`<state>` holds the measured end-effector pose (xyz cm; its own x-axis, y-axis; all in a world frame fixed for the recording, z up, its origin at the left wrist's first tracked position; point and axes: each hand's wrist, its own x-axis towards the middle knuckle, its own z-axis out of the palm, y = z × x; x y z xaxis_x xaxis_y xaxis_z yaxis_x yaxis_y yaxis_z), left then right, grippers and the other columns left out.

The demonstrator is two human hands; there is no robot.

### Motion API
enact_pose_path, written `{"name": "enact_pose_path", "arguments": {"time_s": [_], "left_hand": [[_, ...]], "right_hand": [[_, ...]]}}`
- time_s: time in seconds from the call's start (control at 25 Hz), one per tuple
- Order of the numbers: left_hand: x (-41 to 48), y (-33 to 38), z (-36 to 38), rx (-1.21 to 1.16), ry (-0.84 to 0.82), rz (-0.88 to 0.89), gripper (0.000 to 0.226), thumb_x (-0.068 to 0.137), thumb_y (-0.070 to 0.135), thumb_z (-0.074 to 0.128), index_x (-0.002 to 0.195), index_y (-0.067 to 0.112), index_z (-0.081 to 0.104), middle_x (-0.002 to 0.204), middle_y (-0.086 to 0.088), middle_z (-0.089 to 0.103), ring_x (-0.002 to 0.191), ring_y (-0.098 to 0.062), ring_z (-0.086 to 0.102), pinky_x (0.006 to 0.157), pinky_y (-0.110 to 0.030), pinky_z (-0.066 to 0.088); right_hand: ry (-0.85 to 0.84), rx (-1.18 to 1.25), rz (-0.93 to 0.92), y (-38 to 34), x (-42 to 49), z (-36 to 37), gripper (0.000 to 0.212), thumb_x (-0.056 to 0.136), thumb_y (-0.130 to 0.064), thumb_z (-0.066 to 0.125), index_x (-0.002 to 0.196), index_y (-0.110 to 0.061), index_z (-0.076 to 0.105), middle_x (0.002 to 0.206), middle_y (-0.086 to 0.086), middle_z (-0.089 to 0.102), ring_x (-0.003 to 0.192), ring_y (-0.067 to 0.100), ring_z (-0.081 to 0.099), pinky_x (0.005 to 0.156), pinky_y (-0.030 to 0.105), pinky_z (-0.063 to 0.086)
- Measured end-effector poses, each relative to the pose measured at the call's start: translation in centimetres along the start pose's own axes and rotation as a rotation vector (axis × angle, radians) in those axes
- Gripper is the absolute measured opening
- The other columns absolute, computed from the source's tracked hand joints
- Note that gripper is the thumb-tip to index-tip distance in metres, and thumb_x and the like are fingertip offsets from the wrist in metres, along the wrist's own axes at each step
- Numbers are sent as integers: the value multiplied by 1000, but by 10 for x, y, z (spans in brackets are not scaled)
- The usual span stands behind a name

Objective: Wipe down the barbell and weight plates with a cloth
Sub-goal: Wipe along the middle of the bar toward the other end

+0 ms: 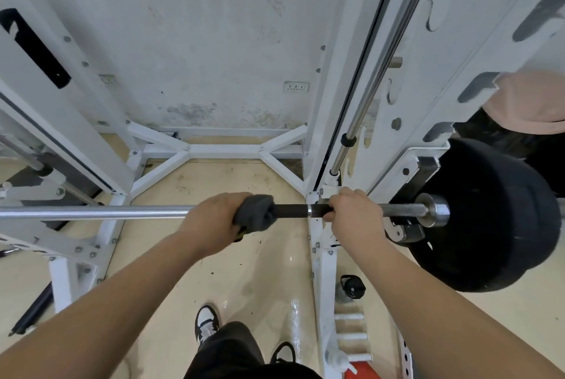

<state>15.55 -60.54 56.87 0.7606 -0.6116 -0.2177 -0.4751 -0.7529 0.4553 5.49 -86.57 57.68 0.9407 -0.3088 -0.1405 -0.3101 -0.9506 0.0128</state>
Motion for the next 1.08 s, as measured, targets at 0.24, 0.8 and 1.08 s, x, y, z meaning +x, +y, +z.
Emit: {"name": "enact_pose_path", "arguments": {"time_s": [0.24,0.8,1.08], "left_hand": [[6,64,68,176,315,66,43,82,14,62,124,21,64,120,5,71,112,-21,62,110,-40,41],[-22,54,65,7,315,7,60,94,17,61,152,21,46,157,3,49,148,-18,38,128,-40,20],[-101,56,66,-1229,288,-639,17,97,30,66,105,16,74,97,-12,80,85,-20,72,78,-35,57]], "right_hand": [[-8,-33,10,-3,2,-1,15,99,-30,62,110,-21,67,107,-1,58,104,19,54,66,32,47],[-38,-47,11,-7,2,-3,14,99,-29,61,105,-17,66,93,-2,44,90,17,42,66,34,49],[-53,-53,34,-8,4,-1,17,99,-31,63,107,-16,67,94,-1,47,88,17,41,65,34,46]]}}
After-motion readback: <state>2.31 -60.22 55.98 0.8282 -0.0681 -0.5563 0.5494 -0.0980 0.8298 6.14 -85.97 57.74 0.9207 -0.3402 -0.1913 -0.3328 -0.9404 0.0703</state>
